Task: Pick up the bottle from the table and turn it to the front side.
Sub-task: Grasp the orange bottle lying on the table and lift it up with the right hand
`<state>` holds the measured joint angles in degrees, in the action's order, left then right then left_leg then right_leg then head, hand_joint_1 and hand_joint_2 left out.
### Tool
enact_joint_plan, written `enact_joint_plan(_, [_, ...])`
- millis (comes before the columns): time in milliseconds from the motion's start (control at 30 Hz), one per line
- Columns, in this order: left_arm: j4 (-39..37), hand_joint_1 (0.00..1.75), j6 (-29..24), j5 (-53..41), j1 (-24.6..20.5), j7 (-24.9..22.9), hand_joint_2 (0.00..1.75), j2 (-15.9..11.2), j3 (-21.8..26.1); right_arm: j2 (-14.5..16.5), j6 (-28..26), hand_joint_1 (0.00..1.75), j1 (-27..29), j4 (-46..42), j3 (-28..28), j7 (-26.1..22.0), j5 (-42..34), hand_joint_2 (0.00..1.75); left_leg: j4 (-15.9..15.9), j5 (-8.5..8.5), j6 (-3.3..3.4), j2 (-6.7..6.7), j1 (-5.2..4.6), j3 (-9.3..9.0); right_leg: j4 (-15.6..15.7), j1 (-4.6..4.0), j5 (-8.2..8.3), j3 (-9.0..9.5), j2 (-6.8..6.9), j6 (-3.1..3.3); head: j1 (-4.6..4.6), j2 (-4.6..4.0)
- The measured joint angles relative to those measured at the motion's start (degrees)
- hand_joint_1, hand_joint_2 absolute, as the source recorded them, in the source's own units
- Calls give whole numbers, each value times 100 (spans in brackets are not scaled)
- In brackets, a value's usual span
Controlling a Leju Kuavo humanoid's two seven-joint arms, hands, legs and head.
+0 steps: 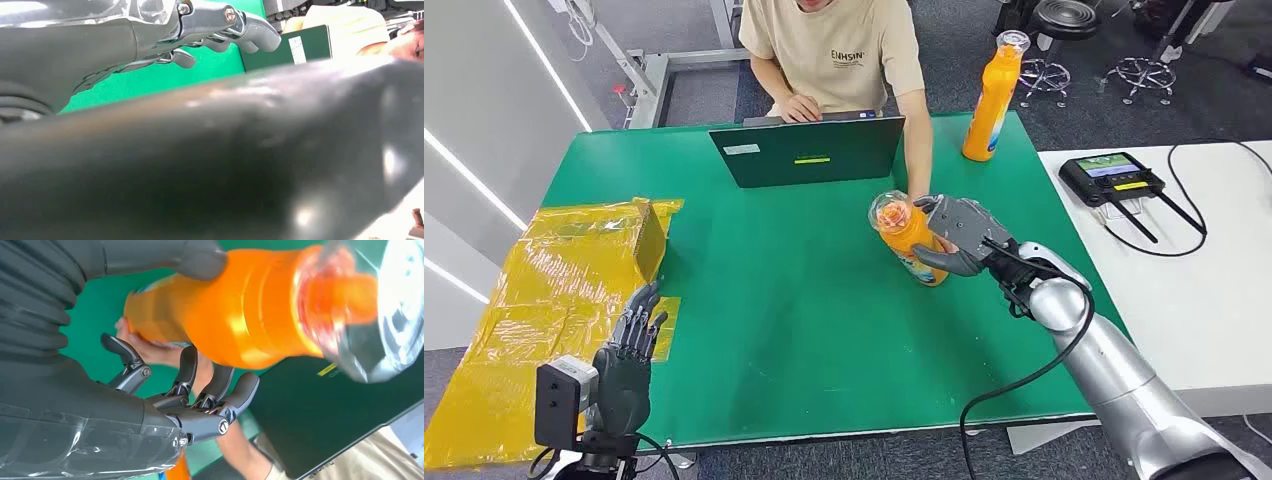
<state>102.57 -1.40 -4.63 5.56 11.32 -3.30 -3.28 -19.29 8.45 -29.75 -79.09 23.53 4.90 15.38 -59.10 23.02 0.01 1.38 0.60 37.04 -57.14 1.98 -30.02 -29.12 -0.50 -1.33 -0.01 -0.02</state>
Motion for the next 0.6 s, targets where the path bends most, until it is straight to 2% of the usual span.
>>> enact_joint_plan(100, [-9, 0, 111, 19, -22, -38, 0, 4, -10, 98, 151, 175, -142, 56, 45, -135, -360, 175, 0, 0, 0, -7, -1, 1, -2, 0, 1, -5, -8, 1, -1, 0])
enact_joint_plan(167, [-78, 0, 195, 62, -134, -76, 0, 22, -68, 297, 375, 175, -446, 216, 151, -211, -900, 175, 0, -3, -2, -17, 0, 1, -5, 0, 5, -10, -18, 4, -1, 0])
enact_joint_plan(333, [-639, 0, 183, 189, -764, -171, 0, 85, -351, 1126, 511, 175, -1387, 873, 665, -217, -1894, 175, 1, -15, -15, -22, 4, -3, -21, -2, 9, -21, -22, 8, -3, 0])
enact_joint_plan(367, [-743, 0, 174, 204, -860, -171, 0, 85, -399, 1267, 485, 153, -1506, 975, 768, -215, -1959, 175, 1, -16, -16, -18, 4, -3, -23, -2, 9, -21, -18, 9, -4, 0])
enact_joint_plan(467, [-934, 0, 152, 220, -1008, -171, 0, 84, -495, 1504, 391, 23, -1700, 1162, 972, -200, -2019, 175, 1, -17, -15, -2, 5, 1, -23, -2, 6, -18, -1, 11, -2, 0])
enact_joint_plan(500, [-971, 0, 147, 222, -1029, -171, 0, 82, -516, 1529, 357, 1, -1739, 1198, 1013, -186, -2020, 175, 1, -16, -15, 0, 5, 3, -22, -2, 5, -18, 0, 11, -2, 0])
enact_joint_plan(567, [-1031, 0, 142, 231, -1066, -170, 0, 78, -548, 1545, 294, 0, -1795, 1254, 1075, -141, -1994, 175, 0, -16, -14, 0, 5, 7, -21, 1, 4, -20, 0, 10, -1, 0])
enact_joint_plan(600, [-1056, 0, 142, 237, -1084, -170, 0, 77, -557, 1544, 271, 0, -1814, 1276, 1093, -117, -1967, 131, 0, -15, -13, -1, 4, 8, -20, 4, 4, -21, -1, 9, 0, 0])
